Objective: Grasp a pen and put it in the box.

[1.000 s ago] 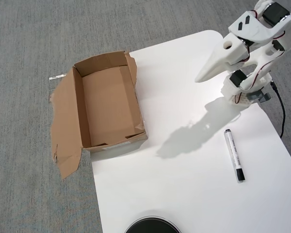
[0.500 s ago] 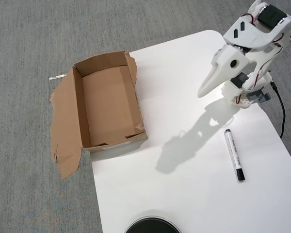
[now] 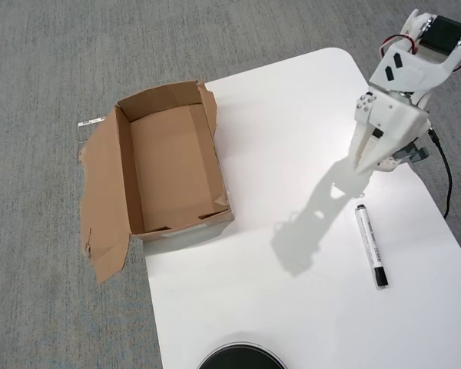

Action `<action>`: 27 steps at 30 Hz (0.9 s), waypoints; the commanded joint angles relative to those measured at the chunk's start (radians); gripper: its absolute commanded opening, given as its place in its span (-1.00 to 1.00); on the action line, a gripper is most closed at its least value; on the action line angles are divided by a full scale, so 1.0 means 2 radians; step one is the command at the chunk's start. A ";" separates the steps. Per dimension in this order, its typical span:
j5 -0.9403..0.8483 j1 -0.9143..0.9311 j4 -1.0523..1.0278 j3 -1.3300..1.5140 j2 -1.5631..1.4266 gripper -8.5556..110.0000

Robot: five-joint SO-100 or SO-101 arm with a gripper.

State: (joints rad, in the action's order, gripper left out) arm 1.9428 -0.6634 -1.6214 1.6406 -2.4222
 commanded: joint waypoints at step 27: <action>-0.021 -0.188 -0.006 0.092 0.027 -0.85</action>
State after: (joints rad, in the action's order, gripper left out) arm 1.9075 -0.9610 -1.6429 1.7142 -2.3899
